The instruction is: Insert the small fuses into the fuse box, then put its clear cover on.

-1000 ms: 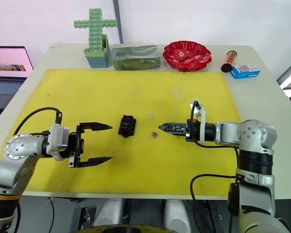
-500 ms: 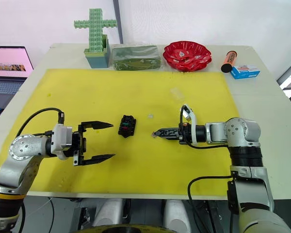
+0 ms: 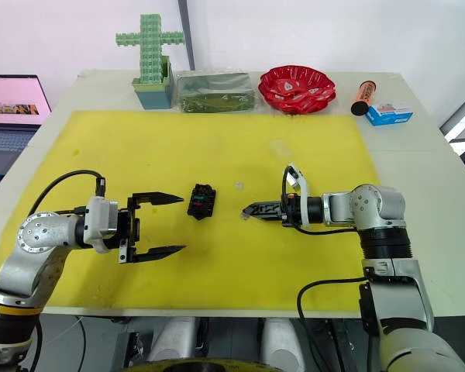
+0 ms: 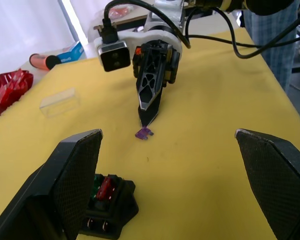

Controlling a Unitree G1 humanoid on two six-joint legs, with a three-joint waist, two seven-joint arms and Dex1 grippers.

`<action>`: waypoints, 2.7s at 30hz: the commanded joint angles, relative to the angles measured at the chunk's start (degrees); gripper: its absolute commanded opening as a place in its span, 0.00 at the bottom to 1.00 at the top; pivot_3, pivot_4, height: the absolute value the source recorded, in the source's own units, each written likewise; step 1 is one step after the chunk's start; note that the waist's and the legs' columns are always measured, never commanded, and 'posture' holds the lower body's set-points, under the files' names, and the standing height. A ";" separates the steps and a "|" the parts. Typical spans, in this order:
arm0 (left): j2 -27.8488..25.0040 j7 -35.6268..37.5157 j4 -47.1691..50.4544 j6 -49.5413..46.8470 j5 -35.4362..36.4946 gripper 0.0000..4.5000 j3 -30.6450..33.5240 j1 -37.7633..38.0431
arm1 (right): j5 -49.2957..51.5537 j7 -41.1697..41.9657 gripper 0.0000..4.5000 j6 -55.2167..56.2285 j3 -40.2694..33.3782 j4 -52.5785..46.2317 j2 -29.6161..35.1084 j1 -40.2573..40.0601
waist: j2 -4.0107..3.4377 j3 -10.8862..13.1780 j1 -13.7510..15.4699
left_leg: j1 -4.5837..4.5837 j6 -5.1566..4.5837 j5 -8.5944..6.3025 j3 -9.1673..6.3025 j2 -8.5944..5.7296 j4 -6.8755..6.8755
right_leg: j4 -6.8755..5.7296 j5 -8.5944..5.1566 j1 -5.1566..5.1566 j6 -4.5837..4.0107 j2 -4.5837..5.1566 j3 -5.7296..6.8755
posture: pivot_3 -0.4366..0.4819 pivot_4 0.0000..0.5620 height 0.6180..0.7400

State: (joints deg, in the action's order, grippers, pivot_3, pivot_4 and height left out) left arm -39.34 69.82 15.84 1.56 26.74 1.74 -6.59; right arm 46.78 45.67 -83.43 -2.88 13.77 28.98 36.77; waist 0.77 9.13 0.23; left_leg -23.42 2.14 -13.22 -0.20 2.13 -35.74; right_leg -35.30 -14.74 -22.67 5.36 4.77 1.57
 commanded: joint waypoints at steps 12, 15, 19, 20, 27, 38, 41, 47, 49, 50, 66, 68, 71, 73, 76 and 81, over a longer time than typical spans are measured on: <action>-0.70 -0.37 0.62 -0.19 -0.22 1.00 -0.30 -1.66 | -2.18 1.07 0.64 1.71 2.61 -0.20 -1.55 0.51 | 0.00 0.00 -0.96 | 0.03 -0.06 -0.03 0.00 0.12 0.03 | -0.11 0.03 -0.03 0.06 -0.11 0.01 | 0.48 0.27 1.00; -0.66 -0.51 0.81 -0.32 -0.32 1.00 -0.42 -1.53 | -2.35 1.11 0.60 1.71 2.60 0.11 -1.98 0.69 | 0.00 0.00 -0.95 | 0.03 -0.06 -0.04 0.00 0.12 0.02 | -0.11 0.03 -0.03 0.06 -0.11 0.01 | 0.48 0.27 1.00; -0.64 -0.61 1.00 -0.50 -0.40 1.00 -0.52 -1.49 | -2.76 1.24 0.60 1.87 2.88 0.20 -2.24 0.77 | 0.00 0.00 -0.96 | 0.04 -0.06 -0.04 0.00 0.13 0.03 | -0.11 0.03 -0.03 0.06 -0.12 0.01 | 0.48 0.27 1.00; -0.66 -0.55 0.96 -0.40 -0.50 1.00 -0.54 -1.54 | -3.03 1.29 0.60 2.06 3.00 0.42 -2.33 0.86 | 0.00 0.00 -0.96 | 0.04 -0.06 -0.04 0.00 0.13 0.03 | -0.11 0.03 -0.03 0.06 -0.12 0.01 | 0.48 0.27 1.00; -0.41 -0.62 0.91 -0.46 -0.99 1.00 -0.75 -1.94 | -4.16 1.84 0.60 3.26 3.88 0.67 -2.74 0.82 | 0.00 0.00 -1.03 | 0.04 -0.06 -0.04 0.00 0.14 0.03 | -0.12 0.03 -0.03 0.06 -0.13 0.01 | 0.48 0.27 1.00; -0.05 -0.99 1.04 -0.23 -1.76 1.00 -1.27 -1.54 | -7.77 0.82 0.01 7.02 5.01 2.24 -2.95 -0.01 | 0.15 -0.10 -1.02 | 0.09 -0.06 -0.04 0.00 0.16 0.01 | -0.13 0.04 0.02 0.06 -0.16 0.01 | 0.48 0.27 1.00; -0.14 -1.00 1.21 -0.34 -1.85 1.00 -1.27 -1.02 | -7.59 1.29 0.01 7.29 5.00 1.74 -2.60 -0.19 | 0.15 -0.11 -0.98 | 0.11 -0.06 -0.04 0.01 0.18 -0.05 | -0.15 0.00 0.05 -0.01 -0.16 0.01 | 0.48 0.27 1.00; 0.26 -3.96 2.78 -3.23 -0.10 1.00 0.49 0.91 | -6.80 2.46 0.01 8.54 4.95 -4.74 -1.11 0.58 | 0.13 -0.09 -0.95 | 0.08 -0.06 -0.04 0.01 0.18 -0.07 | -0.16 0.00 0.03 -0.01 -0.15 0.00 | 0.48 0.27 1.00; 0.36 -5.37 3.45 -3.92 0.46 1.00 1.60 2.58 | -6.69 2.23 0.01 10.44 4.91 -9.97 -0.84 1.51 | 0.10 -0.07 -0.97 | 0.05 -0.06 -0.04 0.01 0.18 -0.07 | -0.16 0.02 0.00 0.02 -0.15 0.00 | 0.48 0.27 1.00; 0.28 -5.66 3.94 -3.60 0.41 1.00 2.05 4.16 | -6.17 1.33 0.01 10.67 4.29 -12.65 -1.40 2.42 | 0.07 -0.06 -1.05 | 0.04 -0.06 -0.04 0.01 0.18 -0.07 | -0.16 0.04 -0.02 0.05 -0.15 -0.01 | 0.48 0.27 1.00; 10.05 -25.76 6.44 -7.49 -1.03 1.00 7.11 12.64 | -30.30 2.56 0.01 37.17 29.02 -21.71 1.91 20.24 | 0.06 -0.04 -0.97 | -0.03 -0.06 -0.04 0.07 0.14 -0.05 | -0.06 -0.06 -0.09 -0.15 -0.07 -0.03 | 0.48 0.27 1.00; 11.42 -26.97 6.24 -7.17 -2.42 1.00 5.69 12.31 | -30.12 3.20 0.01 35.52 28.91 -21.42 0.69 21.34 | 0.06 -0.04 -0.95 | -0.02 -0.06 -0.04 0.04 0.16 -0.02 | -0.16 0.03 -0.13 0.01 -0.11 -0.02 | 0.48 0.27 1.00; 13.47 -27.95 4.26 -5.27 -4.98 1.00 3.09 12.09 | -31.45 5.21 0.01 36.13 30.61 -20.51 -0.22 21.80 | 0.07 -0.05 -0.93 | 0.02 -0.06 -0.04 0.02 0.21 0.01 | -0.25 0.03 -0.15 0.01 -0.16 0.01 | 0.48 0.27 1.00; 14.21 -27.93 3.70 -4.70 -6.03 1.00 1.59 12.77 | -33.01 5.27 0.01 37.00 31.50 -18.55 -1.39 22.14 | 0.07 -0.05 -0.95 | 0.03 -0.06 -0.04 0.02 0.21 0.01 | -0.25 0.02 -0.13 -0.01 -0.16 0.02 | 0.48 0.27 1.00; 15.43 -28.97 4.20 -4.89 -5.55 1.00 1.34 12.83 | -34.95 6.56 0.01 37.83 32.89 -17.32 -1.78 22.52 | 0.06 -0.05 -0.83 | 0.01 -0.06 -0.04 0.03 0.21 0.00 | -0.24 -0.02 -0.15 -0.09 -0.16 0.02 | 0.48 0.27 1.00; 16.81 -30.59 3.42 -4.58 -6.46 1.00 0.74 11.32 | -37.87 6.93 0.01 40.04 33.71 -15.98 -2.80 22.32 | 0.06 -0.05 -0.88 | 0.01 -0.06 -0.04 0.02 0.20 -0.02 | -0.24 -0.02 -0.14 -0.09 -0.14 0.02 | 0.48 0.27 1.00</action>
State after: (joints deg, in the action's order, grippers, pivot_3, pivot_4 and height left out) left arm -23.16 40.06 18.46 -4.31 20.53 2.78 5.50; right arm 9.76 52.29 -44.68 31.30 -1.59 26.95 57.83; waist 0.83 9.08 -0.66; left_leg -23.41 2.08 -13.26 -0.18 2.32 -35.76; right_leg -35.54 -14.75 -22.82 5.28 4.64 1.59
